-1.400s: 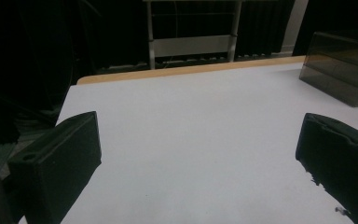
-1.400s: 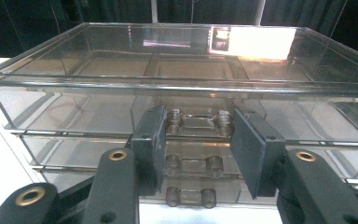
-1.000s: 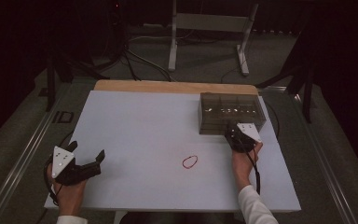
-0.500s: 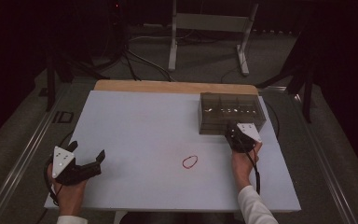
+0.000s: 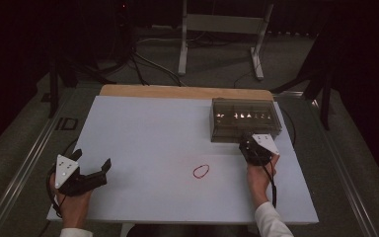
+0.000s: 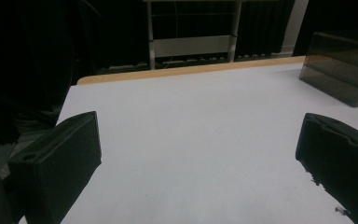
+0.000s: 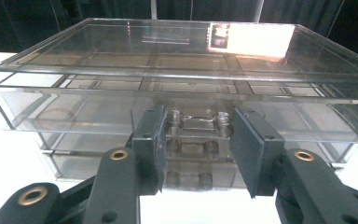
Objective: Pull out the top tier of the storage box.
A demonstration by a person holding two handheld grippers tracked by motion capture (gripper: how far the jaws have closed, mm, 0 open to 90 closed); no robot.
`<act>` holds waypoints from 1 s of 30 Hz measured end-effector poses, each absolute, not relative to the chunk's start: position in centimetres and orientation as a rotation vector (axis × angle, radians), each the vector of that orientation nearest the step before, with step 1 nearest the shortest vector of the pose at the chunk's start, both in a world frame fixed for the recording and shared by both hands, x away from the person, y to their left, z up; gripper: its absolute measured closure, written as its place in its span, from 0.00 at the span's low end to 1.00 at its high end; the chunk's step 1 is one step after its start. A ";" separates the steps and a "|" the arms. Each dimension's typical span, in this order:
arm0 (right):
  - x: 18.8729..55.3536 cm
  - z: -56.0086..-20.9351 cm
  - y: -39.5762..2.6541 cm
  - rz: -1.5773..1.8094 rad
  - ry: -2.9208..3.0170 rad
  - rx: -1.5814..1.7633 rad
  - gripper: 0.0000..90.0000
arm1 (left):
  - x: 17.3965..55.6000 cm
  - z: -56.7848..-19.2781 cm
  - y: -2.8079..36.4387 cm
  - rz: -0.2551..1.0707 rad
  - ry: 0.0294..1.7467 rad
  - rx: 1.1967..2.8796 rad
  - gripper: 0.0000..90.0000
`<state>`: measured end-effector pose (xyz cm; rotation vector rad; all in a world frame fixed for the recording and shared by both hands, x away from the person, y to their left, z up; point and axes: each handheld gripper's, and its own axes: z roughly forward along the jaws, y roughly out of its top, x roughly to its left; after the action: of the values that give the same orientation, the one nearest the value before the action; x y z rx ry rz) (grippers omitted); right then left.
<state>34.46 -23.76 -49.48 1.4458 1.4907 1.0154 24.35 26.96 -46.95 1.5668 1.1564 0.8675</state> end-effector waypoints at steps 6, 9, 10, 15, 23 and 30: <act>34.3 -49.3 -24.2 1.037 1.517 1.444 0.61 | 24.4 -47.0 27.0 0.867 1.158 1.566 0.02; 34.1 -49.2 -24.6 1.081 1.529 1.448 0.43 | 24.4 -47.0 27.0 0.866 1.159 1.566 0.02; 34.0 -49.2 -24.7 1.090 1.529 1.443 0.40 | 24.4 -47.0 27.0 0.867 1.158 1.566 0.02; 33.7 -49.0 -25.2 1.153 1.538 1.423 0.34 | 24.4 -47.0 26.9 0.868 1.157 1.568 0.02; 33.5 -48.8 -25.8 1.236 1.531 1.423 0.27 | 24.4 -47.0 26.9 0.867 1.157 1.569 0.02; 33.3 -48.4 -26.2 1.229 1.523 1.503 0.01 | 24.4 -47.0 27.0 0.867 1.159 1.569 0.02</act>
<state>33.30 -26.22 -48.45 1.5030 1.5227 1.2290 24.36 26.95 -46.95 1.5690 1.1586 0.8668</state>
